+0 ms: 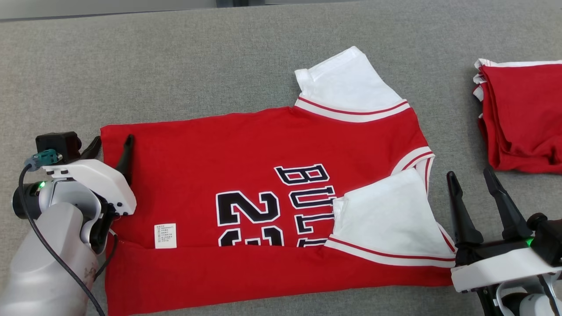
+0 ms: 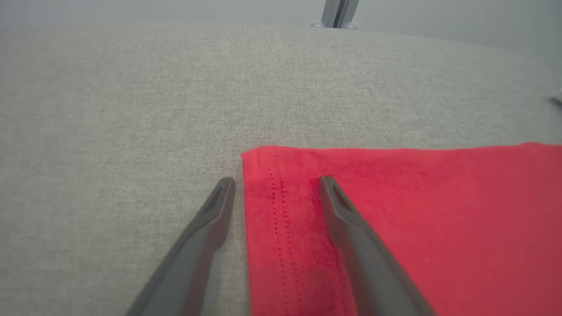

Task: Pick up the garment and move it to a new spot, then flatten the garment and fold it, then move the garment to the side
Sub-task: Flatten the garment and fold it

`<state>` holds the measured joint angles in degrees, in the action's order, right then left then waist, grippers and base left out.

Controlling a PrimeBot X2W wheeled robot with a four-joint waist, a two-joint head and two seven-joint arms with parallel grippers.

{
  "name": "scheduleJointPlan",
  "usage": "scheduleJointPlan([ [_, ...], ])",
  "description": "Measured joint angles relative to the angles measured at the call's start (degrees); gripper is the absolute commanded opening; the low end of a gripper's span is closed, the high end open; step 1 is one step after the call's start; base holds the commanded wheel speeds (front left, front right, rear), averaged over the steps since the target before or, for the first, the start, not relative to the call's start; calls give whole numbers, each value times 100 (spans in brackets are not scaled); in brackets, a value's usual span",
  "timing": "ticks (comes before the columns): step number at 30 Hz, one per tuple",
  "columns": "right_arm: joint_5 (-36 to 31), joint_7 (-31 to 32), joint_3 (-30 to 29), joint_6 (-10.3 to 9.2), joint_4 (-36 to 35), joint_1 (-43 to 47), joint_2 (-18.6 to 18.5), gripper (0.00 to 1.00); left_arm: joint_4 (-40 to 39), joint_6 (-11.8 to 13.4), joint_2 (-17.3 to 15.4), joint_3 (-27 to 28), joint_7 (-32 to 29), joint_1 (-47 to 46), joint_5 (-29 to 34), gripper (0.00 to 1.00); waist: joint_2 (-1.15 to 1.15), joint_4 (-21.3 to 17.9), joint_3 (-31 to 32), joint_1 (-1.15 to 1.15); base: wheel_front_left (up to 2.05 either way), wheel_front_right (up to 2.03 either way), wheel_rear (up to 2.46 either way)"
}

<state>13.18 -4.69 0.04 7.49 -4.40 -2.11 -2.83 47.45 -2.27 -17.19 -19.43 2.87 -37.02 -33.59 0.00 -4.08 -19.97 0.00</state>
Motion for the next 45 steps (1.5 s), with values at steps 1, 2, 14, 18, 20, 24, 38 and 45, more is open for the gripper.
scheduleJointPlan([
  [1,0,-5,-4,0,15,-13,1,100,78,-24,9,1,27,-44,-14,71,0,-4,-13,0,0,0,0],
  [2,7,-7,-23,0,32,-36,1,100,151,-55,16,-2,74,-91,-18,38,0,-7,-24,0,0,0,0],
  [14,580,-10,-146,0,1252,-1901,-389,100,721,-222,123,-109,371,-570,-29,0,0,-6,-239,0,0,0,0],
  [18,775,73,36,0,2212,-2966,-806,100,799,-277,280,-263,398,-799,32,0,0,175,-342,0,0,0,0],
  [20,829,101,197,-1,2663,-3451,-998,100,818,-313,398,-358,426,-928,86,0,0,307,-408,0,0,0,0],
  [24,877,196,632,-1,3610,-4239,-1218,100,868,-372,603,-525,510,-1167,157,0,0,596,-565,0,0,0,0],
  [38,1180,443,2193,0,5988,-5852,-1425,100,1085,-500,1074,-947,829,-1672,222,0,0,1341,-1022,0,0,0,0],
  [45,1537,167,2575,1,6157,-5926,-1502,0,1244,-511,1058,-966,934,-1691,119,0,0,1302,-954,0,0,0,0],
])
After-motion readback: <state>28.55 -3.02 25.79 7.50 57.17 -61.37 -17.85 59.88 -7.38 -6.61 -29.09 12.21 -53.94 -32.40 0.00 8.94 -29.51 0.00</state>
